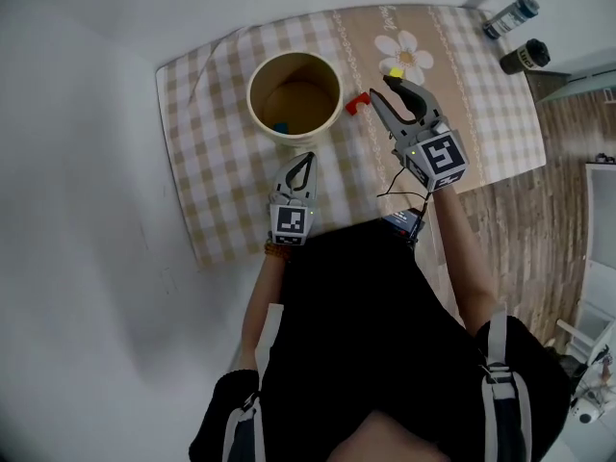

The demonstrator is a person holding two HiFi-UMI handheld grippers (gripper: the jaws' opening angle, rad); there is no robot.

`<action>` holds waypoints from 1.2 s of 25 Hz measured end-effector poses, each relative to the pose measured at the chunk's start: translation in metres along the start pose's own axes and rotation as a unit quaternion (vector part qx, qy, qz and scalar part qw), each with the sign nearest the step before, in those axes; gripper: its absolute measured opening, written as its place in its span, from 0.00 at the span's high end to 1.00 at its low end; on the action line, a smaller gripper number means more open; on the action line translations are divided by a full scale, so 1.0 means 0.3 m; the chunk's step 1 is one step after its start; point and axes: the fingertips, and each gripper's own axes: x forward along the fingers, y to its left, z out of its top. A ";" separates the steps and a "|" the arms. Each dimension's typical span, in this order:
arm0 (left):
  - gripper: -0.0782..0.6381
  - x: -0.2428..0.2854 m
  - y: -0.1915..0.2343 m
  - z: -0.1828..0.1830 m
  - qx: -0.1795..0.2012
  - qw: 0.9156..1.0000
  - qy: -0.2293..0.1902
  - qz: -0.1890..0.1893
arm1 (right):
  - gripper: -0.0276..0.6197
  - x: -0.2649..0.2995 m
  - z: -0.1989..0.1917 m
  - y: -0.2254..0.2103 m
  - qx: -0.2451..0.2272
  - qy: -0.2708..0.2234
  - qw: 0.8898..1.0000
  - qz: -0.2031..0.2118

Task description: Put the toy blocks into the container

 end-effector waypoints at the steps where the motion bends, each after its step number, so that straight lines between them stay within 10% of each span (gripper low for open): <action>1: 0.89 0.009 -0.009 0.003 0.001 1.000 -0.001 -0.005 | 0.75 -0.013 -0.014 -0.021 0.002 0.002 1.000 -0.008; 12: 0.89 0.087 -0.138 0.004 0.012 0.998 0.002 -0.067 | 0.75 -0.075 -0.200 -0.058 0.021 0.053 0.998 -0.042; 30: 0.89 0.102 -0.133 -0.036 -0.013 0.997 0.025 -0.066 | 0.66 -0.018 -0.424 -0.010 0.037 0.130 0.990 -0.027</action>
